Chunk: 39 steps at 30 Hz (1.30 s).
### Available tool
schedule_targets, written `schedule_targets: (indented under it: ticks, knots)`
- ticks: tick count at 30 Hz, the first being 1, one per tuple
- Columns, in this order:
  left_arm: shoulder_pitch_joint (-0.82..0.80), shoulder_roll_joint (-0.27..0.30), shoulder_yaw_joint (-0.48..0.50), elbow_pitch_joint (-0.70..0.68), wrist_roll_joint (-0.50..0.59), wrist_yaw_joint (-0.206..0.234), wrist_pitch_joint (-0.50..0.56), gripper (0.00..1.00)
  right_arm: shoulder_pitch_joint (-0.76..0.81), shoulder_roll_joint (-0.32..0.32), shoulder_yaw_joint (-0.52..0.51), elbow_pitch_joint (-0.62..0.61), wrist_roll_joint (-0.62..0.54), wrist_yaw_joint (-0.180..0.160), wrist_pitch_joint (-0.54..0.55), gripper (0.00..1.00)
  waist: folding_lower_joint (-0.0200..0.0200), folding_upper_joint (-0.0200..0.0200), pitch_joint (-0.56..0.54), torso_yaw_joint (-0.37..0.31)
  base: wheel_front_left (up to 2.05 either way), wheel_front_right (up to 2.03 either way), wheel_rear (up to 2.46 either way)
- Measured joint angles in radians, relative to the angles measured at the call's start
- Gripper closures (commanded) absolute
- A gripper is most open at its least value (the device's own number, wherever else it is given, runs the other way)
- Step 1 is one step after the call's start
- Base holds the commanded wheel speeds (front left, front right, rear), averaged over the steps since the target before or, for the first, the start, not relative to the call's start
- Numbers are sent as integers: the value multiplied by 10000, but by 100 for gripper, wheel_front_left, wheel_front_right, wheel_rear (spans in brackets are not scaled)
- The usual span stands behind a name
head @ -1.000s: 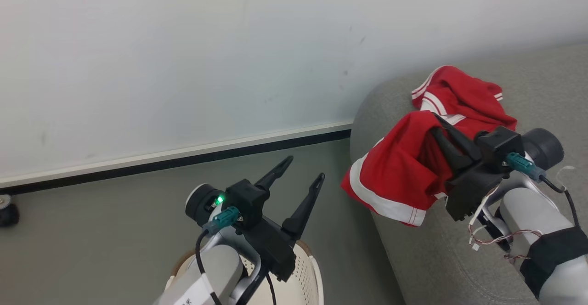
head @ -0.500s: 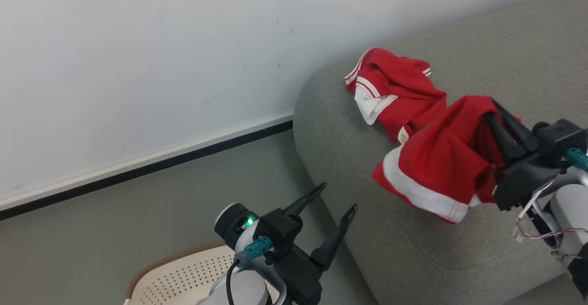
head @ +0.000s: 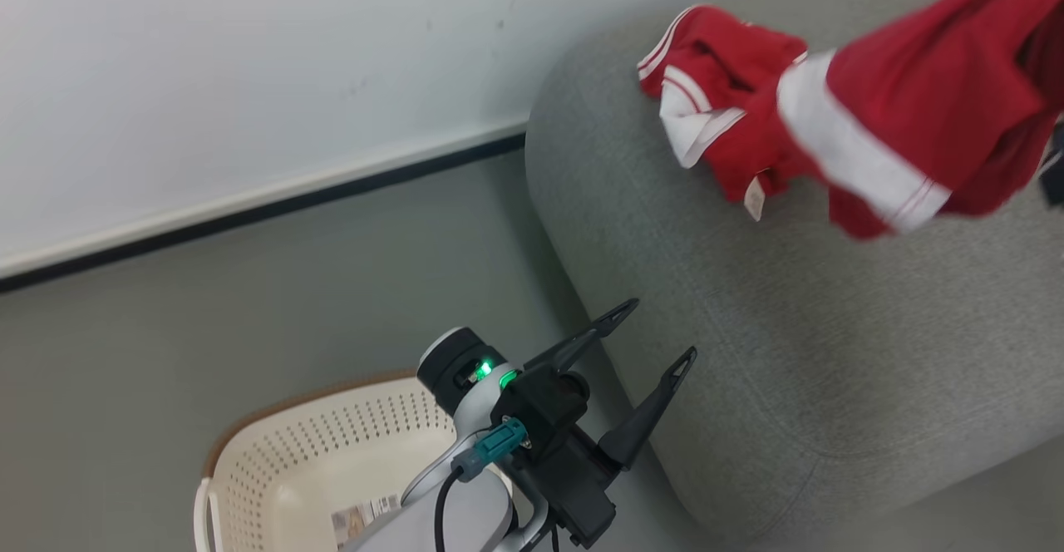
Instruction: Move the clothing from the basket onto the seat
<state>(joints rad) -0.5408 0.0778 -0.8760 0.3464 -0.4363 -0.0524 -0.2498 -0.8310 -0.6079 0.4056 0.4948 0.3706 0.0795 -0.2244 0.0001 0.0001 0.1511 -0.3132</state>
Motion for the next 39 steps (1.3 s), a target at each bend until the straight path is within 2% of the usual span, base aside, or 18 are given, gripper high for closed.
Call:
schedule_targets:
  ticks: [8,11,15,21,28,38,39]
  knots:
    - [-427,284,-52,-796,307,90,111,0,-2696,-464,-679,759,2,-2,527,100,1,0,1051,453,0,0,0]
    - [-663,382,-33,-1095,370,102,196,0,-3241,-495,-671,1093,-6,-2,713,100,1,0,1462,659,0,0,0]
    - [-955,518,-15,-1409,671,171,297,0,-3521,-504,-660,1634,-44,-42,926,100,2,1,2029,931,0,0,0]
    - [-1253,882,159,-1835,851,268,504,0,-3950,-445,-779,2080,-54,-378,999,100,2,0,2926,1262,0,0,0]
    - [-1899,1137,332,-2251,1197,349,723,0,-3846,71,-729,2677,-29,-619,978,100,2,1,4009,1441,0,0,0]
    - [-2304,1221,418,-2086,1315,347,792,0,-3620,690,-594,3829,31,-581,408,100,2,1,4978,1417,0,0,0]
    - [-2303,1225,426,-2042,1315,347,790,0,-3620,700,-598,3919,65,-522,364,85,2,1,4975,1399,0,0,0]
